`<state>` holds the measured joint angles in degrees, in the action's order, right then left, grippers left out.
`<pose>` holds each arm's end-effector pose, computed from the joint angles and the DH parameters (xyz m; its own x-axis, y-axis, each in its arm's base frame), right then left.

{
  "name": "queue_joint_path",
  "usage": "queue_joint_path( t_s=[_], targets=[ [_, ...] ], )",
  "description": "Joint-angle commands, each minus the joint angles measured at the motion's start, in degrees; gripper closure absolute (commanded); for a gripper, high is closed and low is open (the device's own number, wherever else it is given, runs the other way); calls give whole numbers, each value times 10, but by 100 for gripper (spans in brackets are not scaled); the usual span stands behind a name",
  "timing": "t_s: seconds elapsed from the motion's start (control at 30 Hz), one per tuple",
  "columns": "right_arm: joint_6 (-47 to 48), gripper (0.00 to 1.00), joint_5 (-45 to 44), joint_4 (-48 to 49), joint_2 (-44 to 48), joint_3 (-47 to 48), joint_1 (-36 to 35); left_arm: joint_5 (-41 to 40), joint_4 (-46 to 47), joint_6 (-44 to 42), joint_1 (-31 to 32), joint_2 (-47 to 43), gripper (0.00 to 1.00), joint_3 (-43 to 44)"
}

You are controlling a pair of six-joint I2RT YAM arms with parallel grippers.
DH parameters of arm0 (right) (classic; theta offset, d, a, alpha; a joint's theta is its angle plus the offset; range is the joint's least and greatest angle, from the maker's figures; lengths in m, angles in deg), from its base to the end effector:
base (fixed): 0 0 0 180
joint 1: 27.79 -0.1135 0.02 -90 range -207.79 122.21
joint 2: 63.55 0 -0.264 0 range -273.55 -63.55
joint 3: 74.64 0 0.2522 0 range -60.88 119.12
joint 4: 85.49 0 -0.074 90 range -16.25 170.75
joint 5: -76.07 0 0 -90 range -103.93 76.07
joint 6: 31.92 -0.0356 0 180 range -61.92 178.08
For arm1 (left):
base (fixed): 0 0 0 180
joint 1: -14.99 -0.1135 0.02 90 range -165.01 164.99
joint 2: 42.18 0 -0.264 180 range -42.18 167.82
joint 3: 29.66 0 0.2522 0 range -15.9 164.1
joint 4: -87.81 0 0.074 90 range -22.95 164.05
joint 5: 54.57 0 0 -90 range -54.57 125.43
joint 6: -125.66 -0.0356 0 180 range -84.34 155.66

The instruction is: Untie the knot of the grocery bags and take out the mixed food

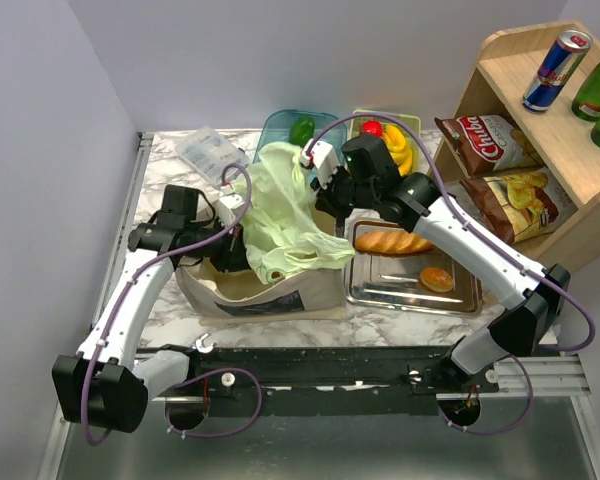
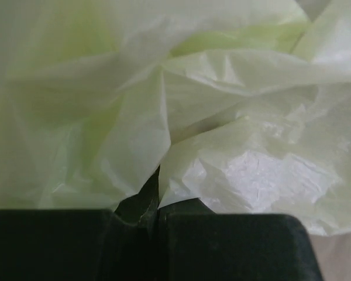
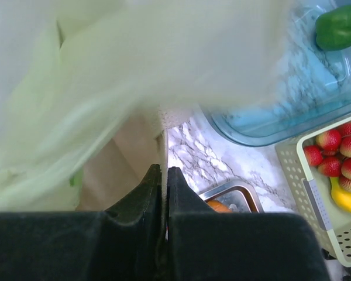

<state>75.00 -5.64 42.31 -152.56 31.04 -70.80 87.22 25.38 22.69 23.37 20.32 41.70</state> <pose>0.2495 0.2397 0.3863 -0.1851 -0.5665 -0.8030 -0.8515 0.5003 -0.1567 0.1981 -0.0574 0.3093 -0.6518 0.2363 -0.7206 0.7163 0.5037 -0.4828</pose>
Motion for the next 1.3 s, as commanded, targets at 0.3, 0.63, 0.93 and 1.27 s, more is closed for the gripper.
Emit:
queue_joint_path(
  t_s=[0.3, 0.63, 0.93, 1.27],
  targets=[
    [2, 99, 5, 84, 32, -6, 7, -530, -41, -182, 209, -9, 96, -68],
    [4, 99, 14, 91, 34, -15, 10, -704, -89, -244, 241, 37, 64, -93],
    [6, 99, 22, 93, 39, -23, 9, -486, -170, -172, 241, -31, 14, 118],
    [2, 99, 24, 98, 45, -27, 9, -388, -170, -127, 220, -56, 9, 236]
  ],
)
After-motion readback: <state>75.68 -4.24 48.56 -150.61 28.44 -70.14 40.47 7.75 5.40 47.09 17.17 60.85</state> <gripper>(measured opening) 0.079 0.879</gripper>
